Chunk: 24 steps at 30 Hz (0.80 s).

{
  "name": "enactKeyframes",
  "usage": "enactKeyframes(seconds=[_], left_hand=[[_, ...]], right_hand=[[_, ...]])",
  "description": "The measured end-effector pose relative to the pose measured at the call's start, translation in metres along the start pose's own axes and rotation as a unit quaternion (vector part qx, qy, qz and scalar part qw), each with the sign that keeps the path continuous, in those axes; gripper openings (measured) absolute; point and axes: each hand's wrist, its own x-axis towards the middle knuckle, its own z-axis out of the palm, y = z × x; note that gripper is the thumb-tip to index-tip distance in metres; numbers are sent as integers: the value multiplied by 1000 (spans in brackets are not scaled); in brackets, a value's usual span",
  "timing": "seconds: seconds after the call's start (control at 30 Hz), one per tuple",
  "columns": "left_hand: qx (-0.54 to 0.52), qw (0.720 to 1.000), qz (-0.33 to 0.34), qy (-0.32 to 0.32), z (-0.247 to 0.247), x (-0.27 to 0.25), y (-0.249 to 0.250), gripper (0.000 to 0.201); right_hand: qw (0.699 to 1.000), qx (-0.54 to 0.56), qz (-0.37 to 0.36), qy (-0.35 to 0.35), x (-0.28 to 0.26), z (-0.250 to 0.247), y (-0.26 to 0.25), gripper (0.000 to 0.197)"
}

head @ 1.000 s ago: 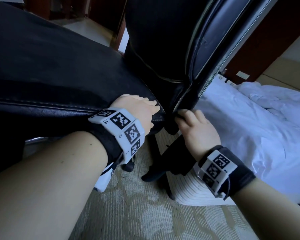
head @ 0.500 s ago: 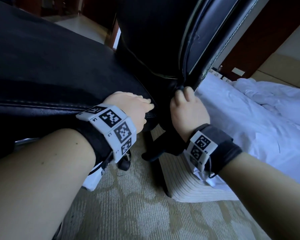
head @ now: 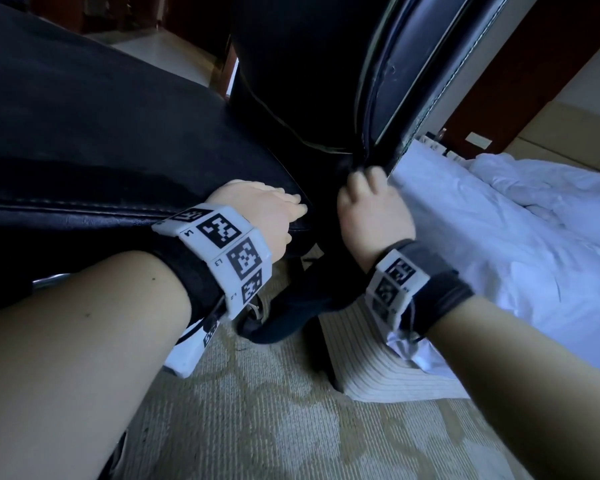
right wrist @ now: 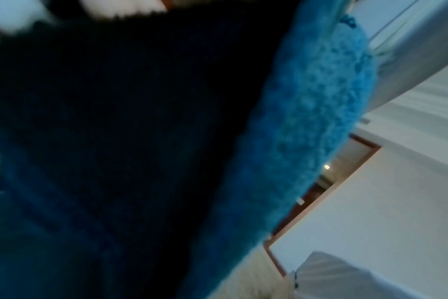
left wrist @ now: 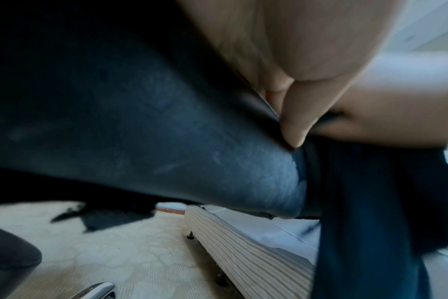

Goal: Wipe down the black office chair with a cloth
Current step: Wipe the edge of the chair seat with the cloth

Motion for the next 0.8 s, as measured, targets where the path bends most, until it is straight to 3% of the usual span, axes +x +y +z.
enactKeyframes(seconds=[0.07, 0.27, 0.33, 0.37, 0.4, 0.47, 0.57, 0.63, 0.7, 0.8], left_hand=[[0, 1000, -7, -10, -3, 0, 2, 52], [3, 1000, -19, -23, -6, 2, 6, 53], [-1, 1000, -21, -16, -4, 3, 6, 53], [-8, 1000, -21, -3, -1, 3, 4, 52], [-15, 1000, -22, 16, 2, 2, 3, 52], [-26, 998, -26, 48, 6, 1, 0, 51], [-39, 997, -23, 64, 9, 0, 1, 51], [-41, 996, -28, 69, 8, 0, 2, 51], [-43, 996, -28, 75, 9, 1, 0, 51], [-44, 996, -27, 79, 6, -4, 1, 51]], right_hand=[[1000, -4, -23, -10, -12, 16, -13, 34], [990, 30, -22, -139, -36, 28, -25, 35], [981, 134, 2, -143, -50, 38, -17, 34], [965, 221, 65, -128, -57, 37, -18, 33], [943, 296, 137, -62, -66, 39, -21, 30], [869, 405, 276, 68, -81, 44, -32, 18], [775, 483, 401, 66, -92, 54, -52, 18], [724, 526, 440, 71, -90, 53, -58, 15], [706, 542, 441, 113, -85, 53, -60, 13], [766, 476, 373, 218, -70, 41, -58, 23]])
